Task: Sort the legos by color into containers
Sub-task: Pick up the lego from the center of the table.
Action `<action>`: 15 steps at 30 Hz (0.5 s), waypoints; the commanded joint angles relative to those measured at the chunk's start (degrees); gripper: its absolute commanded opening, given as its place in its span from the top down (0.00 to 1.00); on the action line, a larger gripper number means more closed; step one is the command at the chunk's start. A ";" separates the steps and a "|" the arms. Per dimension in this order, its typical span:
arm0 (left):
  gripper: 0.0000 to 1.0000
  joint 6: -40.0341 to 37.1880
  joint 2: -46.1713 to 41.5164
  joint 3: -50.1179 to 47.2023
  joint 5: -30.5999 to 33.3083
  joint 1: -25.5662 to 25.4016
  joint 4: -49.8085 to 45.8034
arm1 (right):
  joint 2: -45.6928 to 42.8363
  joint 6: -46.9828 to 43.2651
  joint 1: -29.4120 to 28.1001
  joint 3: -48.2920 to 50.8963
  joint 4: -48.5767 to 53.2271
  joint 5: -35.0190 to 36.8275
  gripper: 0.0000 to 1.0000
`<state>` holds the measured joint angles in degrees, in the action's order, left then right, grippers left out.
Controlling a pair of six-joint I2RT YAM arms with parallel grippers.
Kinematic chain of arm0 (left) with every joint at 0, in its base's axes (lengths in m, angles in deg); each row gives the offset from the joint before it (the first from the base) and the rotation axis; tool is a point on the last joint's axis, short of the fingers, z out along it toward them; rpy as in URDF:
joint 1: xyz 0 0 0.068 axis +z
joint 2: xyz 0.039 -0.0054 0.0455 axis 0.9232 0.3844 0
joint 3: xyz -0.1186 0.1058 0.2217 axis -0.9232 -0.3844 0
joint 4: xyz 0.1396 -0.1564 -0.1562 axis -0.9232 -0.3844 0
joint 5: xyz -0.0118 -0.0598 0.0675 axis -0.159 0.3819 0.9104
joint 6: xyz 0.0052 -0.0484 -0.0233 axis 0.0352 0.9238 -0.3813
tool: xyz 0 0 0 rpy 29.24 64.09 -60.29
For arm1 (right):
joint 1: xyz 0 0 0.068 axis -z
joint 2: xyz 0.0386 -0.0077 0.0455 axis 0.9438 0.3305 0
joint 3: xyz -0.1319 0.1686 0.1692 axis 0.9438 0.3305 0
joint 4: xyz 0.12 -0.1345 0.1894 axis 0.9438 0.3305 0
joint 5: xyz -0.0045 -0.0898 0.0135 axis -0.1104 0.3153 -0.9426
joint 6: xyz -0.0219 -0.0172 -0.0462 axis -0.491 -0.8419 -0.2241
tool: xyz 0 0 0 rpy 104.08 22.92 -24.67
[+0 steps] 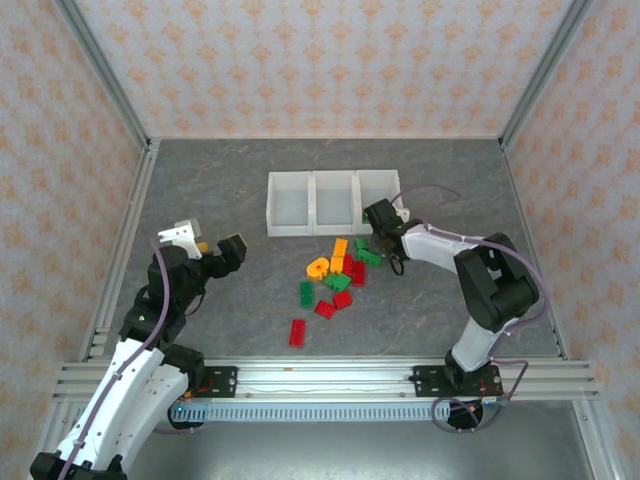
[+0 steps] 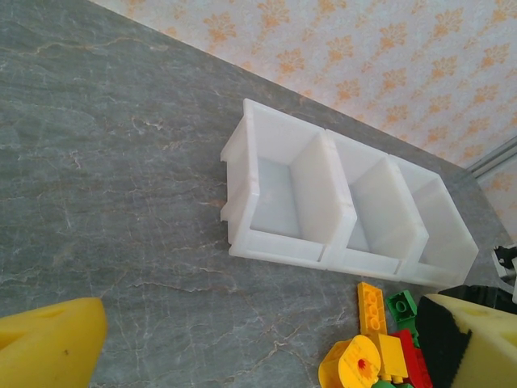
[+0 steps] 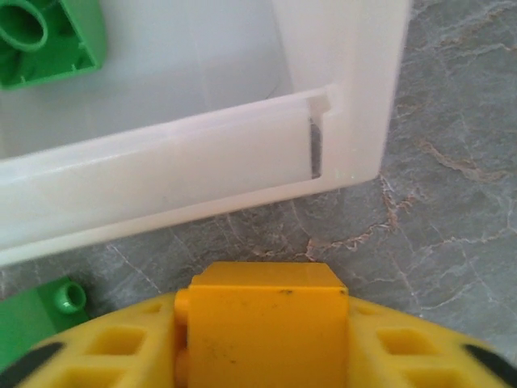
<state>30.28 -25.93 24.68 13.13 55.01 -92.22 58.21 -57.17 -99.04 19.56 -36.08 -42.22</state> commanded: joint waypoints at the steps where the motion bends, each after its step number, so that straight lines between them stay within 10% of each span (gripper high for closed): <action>1: 0.01 -0.11 -0.44 -0.51 -0.62 -0.37 0.98 | 0.60 -2.69 0.29 -0.82 -0.46 -1.04 0.73; 15: 0.01 -0.56 0.05 -0.78 -3.86 -0.37 2.12 | -12.92 -4.73 0.21 -3.72 2.53 -3.44 0.81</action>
<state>30.28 -25.87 24.42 11.15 55.01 -92.09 49.84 -60.49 -98.89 18.60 -34.66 -44.47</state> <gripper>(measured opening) 0.992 0.279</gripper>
